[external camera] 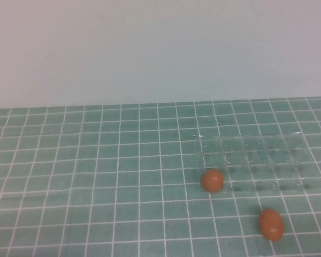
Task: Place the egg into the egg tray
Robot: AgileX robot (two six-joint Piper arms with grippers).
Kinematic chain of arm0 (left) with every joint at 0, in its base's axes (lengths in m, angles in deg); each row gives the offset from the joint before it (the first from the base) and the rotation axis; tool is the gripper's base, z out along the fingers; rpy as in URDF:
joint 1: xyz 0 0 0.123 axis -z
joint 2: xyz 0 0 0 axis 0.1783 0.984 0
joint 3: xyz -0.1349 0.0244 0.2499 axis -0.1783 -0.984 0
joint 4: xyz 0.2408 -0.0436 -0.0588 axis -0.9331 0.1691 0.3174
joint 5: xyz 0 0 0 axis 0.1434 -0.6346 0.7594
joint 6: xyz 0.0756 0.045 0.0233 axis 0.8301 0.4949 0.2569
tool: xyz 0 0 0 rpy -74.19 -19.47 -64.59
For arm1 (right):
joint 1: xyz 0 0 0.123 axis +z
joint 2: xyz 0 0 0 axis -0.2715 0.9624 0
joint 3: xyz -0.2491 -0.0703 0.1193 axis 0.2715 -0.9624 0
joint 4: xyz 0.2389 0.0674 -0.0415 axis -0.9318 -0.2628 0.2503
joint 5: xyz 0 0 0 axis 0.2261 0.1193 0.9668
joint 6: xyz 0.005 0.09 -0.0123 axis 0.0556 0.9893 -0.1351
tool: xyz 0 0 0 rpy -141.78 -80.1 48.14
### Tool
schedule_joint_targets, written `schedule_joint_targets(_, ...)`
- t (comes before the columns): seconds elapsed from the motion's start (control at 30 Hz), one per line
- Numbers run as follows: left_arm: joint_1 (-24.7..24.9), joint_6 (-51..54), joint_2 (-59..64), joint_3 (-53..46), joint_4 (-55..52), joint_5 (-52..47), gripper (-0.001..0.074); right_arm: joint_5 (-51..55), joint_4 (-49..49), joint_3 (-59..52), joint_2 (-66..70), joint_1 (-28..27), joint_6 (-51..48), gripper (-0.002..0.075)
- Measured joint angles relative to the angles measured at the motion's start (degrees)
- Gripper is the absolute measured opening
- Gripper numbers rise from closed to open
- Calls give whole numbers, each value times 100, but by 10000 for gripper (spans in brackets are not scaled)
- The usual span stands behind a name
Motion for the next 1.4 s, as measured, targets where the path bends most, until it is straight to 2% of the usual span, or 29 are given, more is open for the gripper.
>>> schedule_joint_targets(0.23, 0, 0, 0, 0, 0, 0, -1, -296, 0, 0, 0, 0, 13, -2)
schedule_joint_targets(0.53, 0, 0, 0, 0, 0, 0, -1, -1400, -66, 0, 0, 0, 25, -2)
schedule_joint_targets(0.8, 0, 0, 0, 0, 0, 0, -1, -2590, -1546, 0, 0, 0, 349, -1)
schedule_joint_targets(1.07, 0, 0, 0, 0, 0, 0, -1, -3300, -1827, 0, 0, 0, 507, -2)
schedule_joint_targets(1.17, 0, 0, 0, 0, 0, 0, 0, -3232, -1856, 46, 0, 0, 374, -2)
schedule_joint_targets(1.4, 0, 0, 0, 0, 0, 0, -1, -1726, -1856, 1381, 251, 0, -981, -2)
